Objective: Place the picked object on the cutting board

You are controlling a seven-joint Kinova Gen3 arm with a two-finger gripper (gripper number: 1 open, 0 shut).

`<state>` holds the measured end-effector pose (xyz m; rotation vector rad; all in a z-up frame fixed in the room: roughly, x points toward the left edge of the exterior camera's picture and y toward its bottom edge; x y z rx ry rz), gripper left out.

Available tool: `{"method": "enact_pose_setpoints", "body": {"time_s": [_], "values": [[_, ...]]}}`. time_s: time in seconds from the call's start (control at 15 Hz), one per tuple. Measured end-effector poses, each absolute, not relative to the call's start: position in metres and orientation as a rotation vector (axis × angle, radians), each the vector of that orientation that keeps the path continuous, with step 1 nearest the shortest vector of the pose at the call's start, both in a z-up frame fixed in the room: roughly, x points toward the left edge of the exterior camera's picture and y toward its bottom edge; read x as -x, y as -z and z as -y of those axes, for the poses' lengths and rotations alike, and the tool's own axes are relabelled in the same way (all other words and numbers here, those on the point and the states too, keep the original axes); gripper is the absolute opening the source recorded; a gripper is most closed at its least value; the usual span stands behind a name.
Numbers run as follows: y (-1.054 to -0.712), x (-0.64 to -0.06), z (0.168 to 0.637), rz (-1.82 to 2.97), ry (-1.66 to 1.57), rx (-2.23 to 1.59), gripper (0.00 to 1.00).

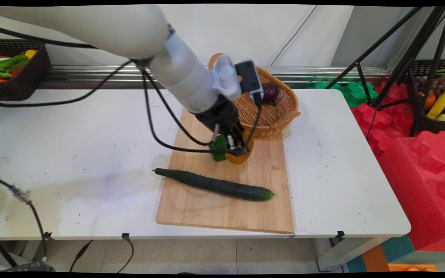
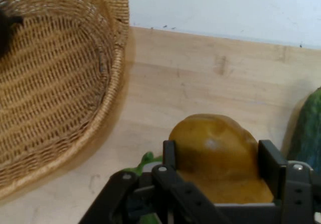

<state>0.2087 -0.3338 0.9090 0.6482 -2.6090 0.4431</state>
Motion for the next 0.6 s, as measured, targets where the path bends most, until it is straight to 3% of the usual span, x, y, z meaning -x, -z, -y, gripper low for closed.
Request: {"method": "enact_pose_setpoints", "body": {"time_s": [0.6], "values": [[-0.858,-0.173,0.366,2.671,-0.402,-0.633,0.0]]}}
